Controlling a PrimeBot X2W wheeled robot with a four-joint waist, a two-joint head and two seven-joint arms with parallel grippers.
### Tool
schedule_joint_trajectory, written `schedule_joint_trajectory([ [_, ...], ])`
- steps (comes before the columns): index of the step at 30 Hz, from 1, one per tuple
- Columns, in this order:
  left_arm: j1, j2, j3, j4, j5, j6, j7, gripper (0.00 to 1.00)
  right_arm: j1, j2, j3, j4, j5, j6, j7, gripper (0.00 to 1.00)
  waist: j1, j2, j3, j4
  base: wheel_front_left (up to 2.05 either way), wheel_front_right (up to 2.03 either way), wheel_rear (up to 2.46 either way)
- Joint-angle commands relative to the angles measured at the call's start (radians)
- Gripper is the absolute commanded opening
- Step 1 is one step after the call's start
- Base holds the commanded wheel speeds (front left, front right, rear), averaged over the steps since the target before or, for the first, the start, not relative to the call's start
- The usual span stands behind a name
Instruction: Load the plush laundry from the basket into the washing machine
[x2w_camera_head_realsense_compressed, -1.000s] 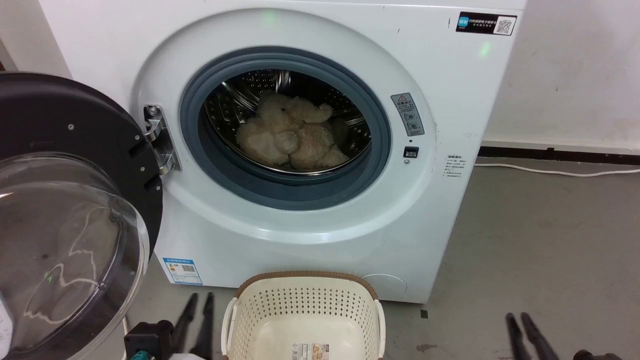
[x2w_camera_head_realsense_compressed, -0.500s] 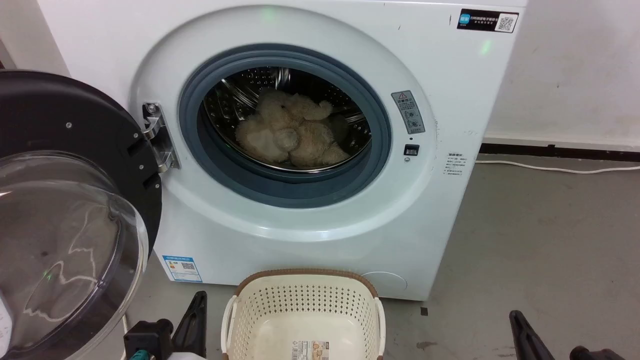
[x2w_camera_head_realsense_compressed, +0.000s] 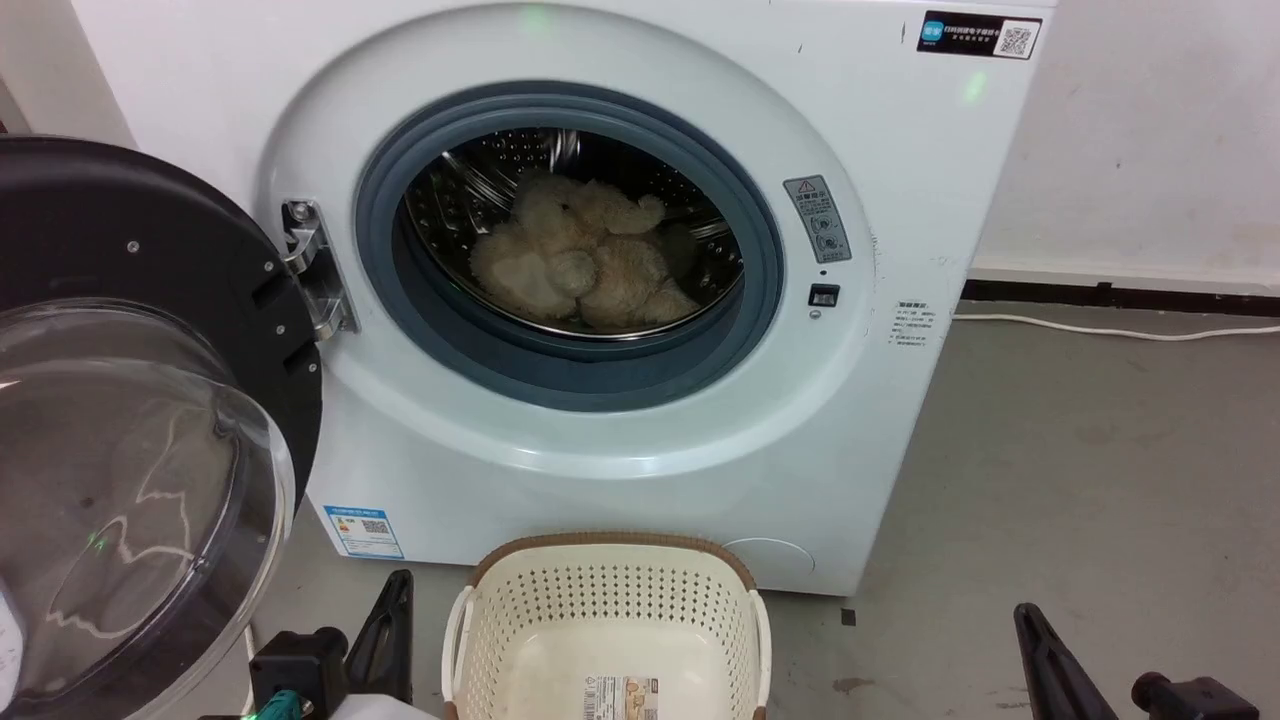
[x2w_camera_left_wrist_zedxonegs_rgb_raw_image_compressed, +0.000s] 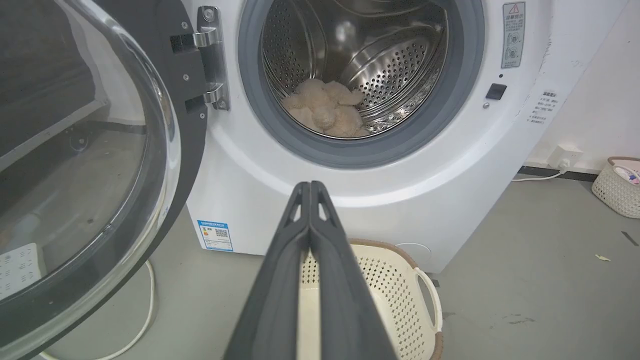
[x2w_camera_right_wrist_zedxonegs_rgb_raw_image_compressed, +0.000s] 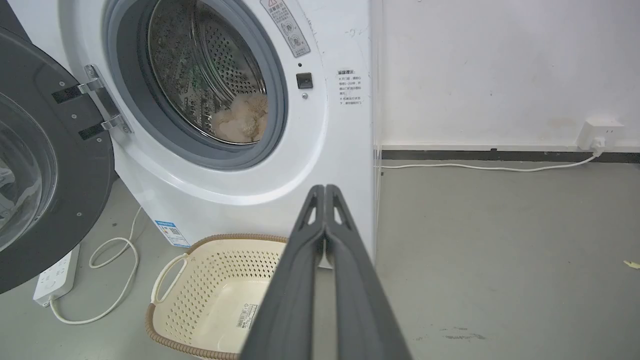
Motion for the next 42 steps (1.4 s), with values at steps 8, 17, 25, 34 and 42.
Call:
schedule_joint_trajectory([
  [8,-0.020,-0.012,0.019,0.000,0.031,-0.013,0.008,0.00,-0.033,0.000,0.002,0.007,-0.024,0.000,0.013,0.00,-0.0001,0.0000,0.005,-0.002,0.00,0.00,0.00],
  [17,-0.028,-0.023,0.034,0.000,0.054,-0.022,0.012,0.00,-0.051,0.000,0.002,0.010,-0.040,0.000,0.023,0.00,-0.0001,0.0000,0.011,-0.004,0.00,0.00,0.00],
  [25,-0.036,-0.034,0.047,0.000,0.075,-0.029,0.016,0.00,-0.068,0.000,0.003,0.012,-0.054,0.000,0.032,0.00,-0.0001,0.0000,0.017,-0.006,0.00,0.00,0.00],
  [34,-0.044,-0.045,0.062,0.001,0.099,-0.038,0.021,0.00,-0.086,0.000,0.004,0.015,-0.070,0.000,0.042,0.00,-0.0001,0.0000,0.022,-0.008,0.00,0.00,0.00],
  [42,-0.051,-0.054,0.073,0.001,0.117,-0.045,0.024,0.00,-0.101,0.000,0.005,0.017,-0.082,0.000,0.050,0.00,-0.0001,0.0000,0.027,-0.009,0.00,0.00,0.00],
])
